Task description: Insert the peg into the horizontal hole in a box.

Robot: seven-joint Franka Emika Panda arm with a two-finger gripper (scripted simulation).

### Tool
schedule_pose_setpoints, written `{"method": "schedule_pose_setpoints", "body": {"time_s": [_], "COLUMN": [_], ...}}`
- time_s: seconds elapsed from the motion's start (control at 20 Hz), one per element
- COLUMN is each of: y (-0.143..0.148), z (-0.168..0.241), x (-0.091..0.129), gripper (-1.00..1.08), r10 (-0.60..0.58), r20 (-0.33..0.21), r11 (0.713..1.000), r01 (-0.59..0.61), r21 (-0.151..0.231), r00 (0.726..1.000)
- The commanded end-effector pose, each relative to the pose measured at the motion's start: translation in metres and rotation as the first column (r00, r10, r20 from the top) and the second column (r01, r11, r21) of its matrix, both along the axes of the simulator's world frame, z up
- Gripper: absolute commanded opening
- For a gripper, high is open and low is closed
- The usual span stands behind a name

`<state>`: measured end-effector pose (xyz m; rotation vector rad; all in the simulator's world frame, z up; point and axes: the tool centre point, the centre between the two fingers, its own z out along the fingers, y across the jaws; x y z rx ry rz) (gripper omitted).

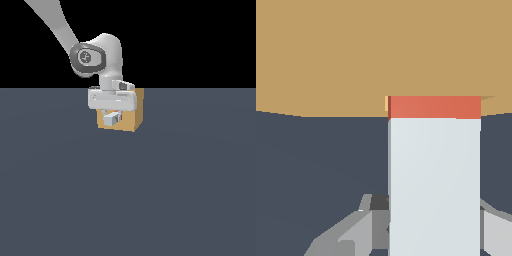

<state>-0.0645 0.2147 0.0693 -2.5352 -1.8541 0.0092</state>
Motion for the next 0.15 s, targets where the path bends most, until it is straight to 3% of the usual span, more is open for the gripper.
{"method": "schedule_pose_setpoints", "body": {"time_s": [0.0, 0.1], "y": [0.0077, 0.0078], "z": [0.0013, 0.0013], "x": [0.0047, 0.0052], "gripper": [-1.00, -1.00], "r10": [0.002, 0.002], "r20": [0.007, 0.007], "r11": [1.000, 1.000], "r01": [-0.002, -0.002], "r21": [0.004, 0.004], "r00": [1.000, 1.000]}}
